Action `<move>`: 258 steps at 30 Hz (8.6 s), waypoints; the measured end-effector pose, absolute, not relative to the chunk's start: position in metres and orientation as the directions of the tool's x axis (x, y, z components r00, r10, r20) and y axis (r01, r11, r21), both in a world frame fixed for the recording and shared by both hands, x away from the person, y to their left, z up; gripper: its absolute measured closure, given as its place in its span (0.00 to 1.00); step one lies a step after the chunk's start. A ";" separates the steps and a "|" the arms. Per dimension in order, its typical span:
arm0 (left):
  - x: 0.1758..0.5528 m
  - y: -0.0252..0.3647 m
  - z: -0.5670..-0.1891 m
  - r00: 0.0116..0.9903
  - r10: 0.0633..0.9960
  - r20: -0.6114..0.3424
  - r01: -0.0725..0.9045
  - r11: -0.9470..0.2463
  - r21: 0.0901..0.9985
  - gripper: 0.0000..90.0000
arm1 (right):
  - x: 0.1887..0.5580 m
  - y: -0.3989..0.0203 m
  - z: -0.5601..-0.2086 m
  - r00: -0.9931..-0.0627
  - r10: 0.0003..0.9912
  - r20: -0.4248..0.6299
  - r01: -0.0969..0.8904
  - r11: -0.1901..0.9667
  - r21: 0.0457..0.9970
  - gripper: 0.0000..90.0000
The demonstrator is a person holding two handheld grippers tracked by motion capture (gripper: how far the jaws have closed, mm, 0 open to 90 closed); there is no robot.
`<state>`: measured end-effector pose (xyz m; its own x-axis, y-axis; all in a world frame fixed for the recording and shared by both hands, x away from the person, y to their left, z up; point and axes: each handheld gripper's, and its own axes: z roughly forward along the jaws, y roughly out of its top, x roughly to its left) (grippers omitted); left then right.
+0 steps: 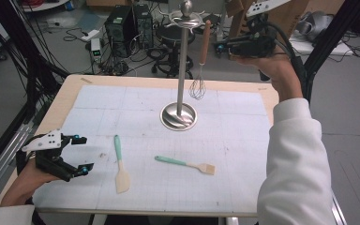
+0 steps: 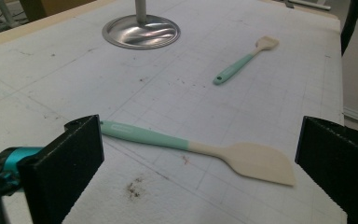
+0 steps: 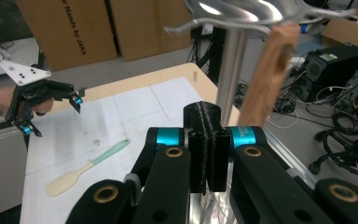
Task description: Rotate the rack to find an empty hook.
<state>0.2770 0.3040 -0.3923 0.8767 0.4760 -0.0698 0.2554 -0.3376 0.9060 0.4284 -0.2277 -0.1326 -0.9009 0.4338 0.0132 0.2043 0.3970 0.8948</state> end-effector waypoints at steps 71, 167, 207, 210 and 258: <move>0.277 0.301 -0.394 0.877 0.476 -0.061 0.257 -0.360 0.897 0.02 | 0.413 -0.245 -0.120 -0.881 0.474 -0.006 0.239 0.455 0.858 0.99; 0.276 0.299 -0.394 0.880 0.471 -0.056 0.253 -0.367 0.895 0.02 | 0.422 -0.218 -0.118 -0.898 0.439 -0.013 0.221 0.478 0.850 0.99; 0.277 0.301 -0.396 0.878 0.474 -0.065 0.266 -0.373 0.889 0.02 | 0.461 -0.218 -0.109 -0.880 0.475 -0.005 0.236 0.446 0.863 0.99; 0.277 0.300 -0.397 0.877 0.476 -0.068 0.269 -0.369 0.889 0.02 | 0.460 -0.222 -0.108 -0.874 0.486 -0.008 0.237 0.440 0.866 0.99; 0.277 0.300 -0.396 0.880 0.471 -0.065 0.265 -0.372 0.889 0.02 | 0.435 -0.179 -0.104 -0.918 0.396 -0.028 0.185 0.488 0.853 0.99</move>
